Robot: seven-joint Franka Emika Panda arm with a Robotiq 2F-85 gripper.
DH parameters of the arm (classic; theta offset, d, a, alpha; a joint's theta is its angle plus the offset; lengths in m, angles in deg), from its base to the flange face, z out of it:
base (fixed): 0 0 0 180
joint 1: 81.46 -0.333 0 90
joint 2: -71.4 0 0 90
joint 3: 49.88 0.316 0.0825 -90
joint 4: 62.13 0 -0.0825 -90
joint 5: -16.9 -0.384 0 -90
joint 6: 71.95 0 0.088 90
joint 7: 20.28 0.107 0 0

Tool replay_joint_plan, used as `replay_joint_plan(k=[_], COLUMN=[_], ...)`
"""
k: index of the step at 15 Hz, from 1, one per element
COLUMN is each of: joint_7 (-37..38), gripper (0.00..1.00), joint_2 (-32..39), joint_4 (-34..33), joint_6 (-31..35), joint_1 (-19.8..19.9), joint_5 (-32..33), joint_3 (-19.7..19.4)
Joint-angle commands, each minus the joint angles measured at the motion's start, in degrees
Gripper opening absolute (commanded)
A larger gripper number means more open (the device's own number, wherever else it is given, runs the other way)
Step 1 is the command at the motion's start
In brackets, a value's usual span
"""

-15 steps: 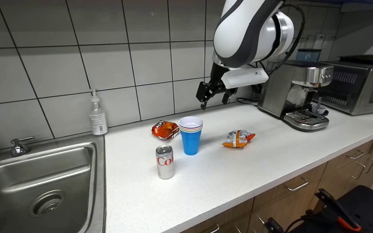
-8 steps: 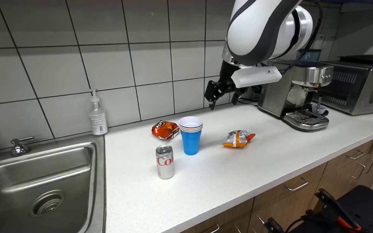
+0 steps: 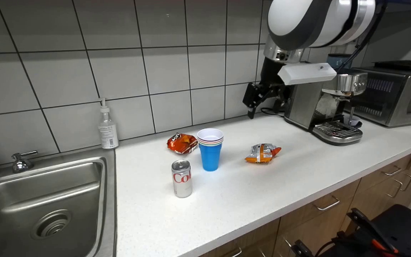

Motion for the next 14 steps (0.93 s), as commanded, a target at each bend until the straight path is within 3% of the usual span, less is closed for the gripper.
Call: replay_joint_plan(k=[1, 5, 6, 14], joint_7=[-5.06, -6.58, -4.66, -4.73], gripper=[1.00, 1.00, 1.00, 1.00], joint_2=[-6.35, -10.12, -6.21, -6.12], joint_4=[1.97, 3.09, 1.16, 1.33], joint_6=[-4.79, -5.59, -4.16, -4.12], joint_1=[0.63, 1.15, 0.81, 0.82], joint_5=[-1.54, -0.29, -0.95, -0.94], joint_3=[-1.43, -2.18, -1.54, -1.51])
